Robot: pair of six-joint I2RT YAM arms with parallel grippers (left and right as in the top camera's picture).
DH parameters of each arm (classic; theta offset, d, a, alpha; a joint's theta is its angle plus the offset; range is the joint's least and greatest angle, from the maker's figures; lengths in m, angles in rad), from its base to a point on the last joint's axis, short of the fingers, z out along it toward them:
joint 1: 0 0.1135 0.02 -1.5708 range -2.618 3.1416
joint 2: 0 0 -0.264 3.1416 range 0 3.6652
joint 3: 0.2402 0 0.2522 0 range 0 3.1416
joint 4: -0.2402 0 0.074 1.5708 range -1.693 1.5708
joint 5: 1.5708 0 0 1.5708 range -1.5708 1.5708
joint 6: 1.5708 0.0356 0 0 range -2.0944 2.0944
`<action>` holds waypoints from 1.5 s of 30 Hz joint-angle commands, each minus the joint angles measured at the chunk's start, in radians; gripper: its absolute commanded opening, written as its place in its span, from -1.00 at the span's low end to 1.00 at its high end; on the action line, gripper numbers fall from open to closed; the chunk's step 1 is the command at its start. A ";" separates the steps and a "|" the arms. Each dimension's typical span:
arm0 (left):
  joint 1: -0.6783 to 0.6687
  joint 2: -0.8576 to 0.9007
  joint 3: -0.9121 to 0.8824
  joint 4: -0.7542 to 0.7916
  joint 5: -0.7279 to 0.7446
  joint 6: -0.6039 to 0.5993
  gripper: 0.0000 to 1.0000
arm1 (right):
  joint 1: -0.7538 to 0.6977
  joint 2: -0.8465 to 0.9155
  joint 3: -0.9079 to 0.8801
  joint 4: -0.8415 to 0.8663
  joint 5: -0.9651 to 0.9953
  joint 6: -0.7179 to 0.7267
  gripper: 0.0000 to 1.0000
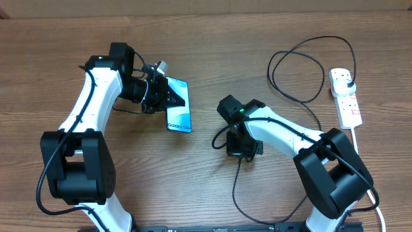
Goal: Plug charger to phone and switch on socket
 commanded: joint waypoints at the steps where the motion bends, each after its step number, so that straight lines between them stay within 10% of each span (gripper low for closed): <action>1: 0.005 -0.002 0.023 -0.003 0.204 0.050 -0.92 | -0.014 -0.053 -0.018 -0.002 -0.144 -0.133 -0.92; 18: 0.013 -0.002 0.023 -0.231 0.620 0.451 -0.91 | -0.013 -0.682 -0.019 0.000 -0.481 -0.277 -0.92; 32: 0.032 -0.002 0.023 -0.234 0.619 0.469 -0.91 | 0.142 -0.684 -0.166 0.391 -0.551 -0.105 -0.92; 45: 0.004 -0.002 0.023 -0.241 0.556 0.470 -0.91 | 0.334 -0.651 -0.172 0.521 -0.190 0.044 -0.93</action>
